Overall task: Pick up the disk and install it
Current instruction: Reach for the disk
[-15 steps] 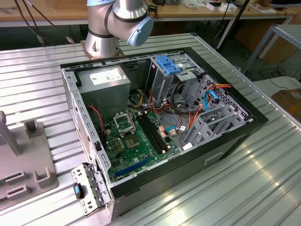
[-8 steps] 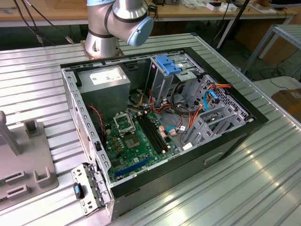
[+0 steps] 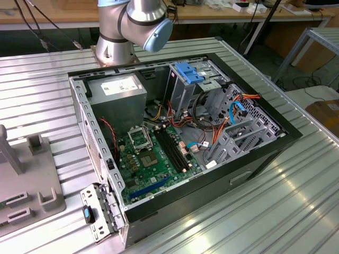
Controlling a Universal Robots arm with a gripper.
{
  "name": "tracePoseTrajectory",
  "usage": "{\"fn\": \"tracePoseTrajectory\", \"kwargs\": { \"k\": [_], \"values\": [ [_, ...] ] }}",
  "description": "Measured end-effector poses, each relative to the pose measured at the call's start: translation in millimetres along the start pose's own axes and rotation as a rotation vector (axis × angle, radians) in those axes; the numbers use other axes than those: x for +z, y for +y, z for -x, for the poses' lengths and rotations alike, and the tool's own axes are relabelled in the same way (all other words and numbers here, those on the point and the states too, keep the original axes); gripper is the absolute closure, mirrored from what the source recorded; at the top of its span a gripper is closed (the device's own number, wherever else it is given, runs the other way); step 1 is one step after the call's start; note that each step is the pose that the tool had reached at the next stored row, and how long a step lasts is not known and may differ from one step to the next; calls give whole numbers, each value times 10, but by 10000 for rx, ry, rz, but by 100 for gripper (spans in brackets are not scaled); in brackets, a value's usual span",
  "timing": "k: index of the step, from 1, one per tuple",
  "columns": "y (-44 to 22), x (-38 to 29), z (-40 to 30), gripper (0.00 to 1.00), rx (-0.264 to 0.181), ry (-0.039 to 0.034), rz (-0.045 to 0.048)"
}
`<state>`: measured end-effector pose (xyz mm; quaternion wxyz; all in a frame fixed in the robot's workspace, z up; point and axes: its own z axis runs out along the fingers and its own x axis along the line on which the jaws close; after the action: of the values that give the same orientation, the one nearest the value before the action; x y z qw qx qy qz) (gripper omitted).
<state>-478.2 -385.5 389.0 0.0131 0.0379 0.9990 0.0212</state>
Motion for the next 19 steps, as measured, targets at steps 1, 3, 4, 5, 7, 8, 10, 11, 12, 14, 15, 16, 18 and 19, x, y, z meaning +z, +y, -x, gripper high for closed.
{"fn": "tracePoseTrajectory", "kwargs": {
  "k": [1,3,4,5,7,8,10,11,12,14,15,16,18,19],
  "values": [
    [-1,0,-6,89,0,0,0],
    [-1,-1,-7,89,-2,0,0],
    [-1,-1,-9,89,-1,1,0],
    [-1,-1,-10,89,0,0,-1],
    [-1,-1,-11,89,-1,0,-1],
    [1,0,-12,89,0,-2,-21],
    [4,0,-11,89,-2,-2,-47],
    [5,0,-11,89,-2,-1,-48],
    [6,0,-11,89,-2,-2,-49],
    [12,0,-11,89,-2,-3,-67],
    [13,0,-12,89,-3,-3,-69],
    [14,1,-12,89,-3,-4,-68],
    [16,2,-12,89,-3,-4,-68],
    [17,2,-12,89,-2,-3,-68]
  ]
}}
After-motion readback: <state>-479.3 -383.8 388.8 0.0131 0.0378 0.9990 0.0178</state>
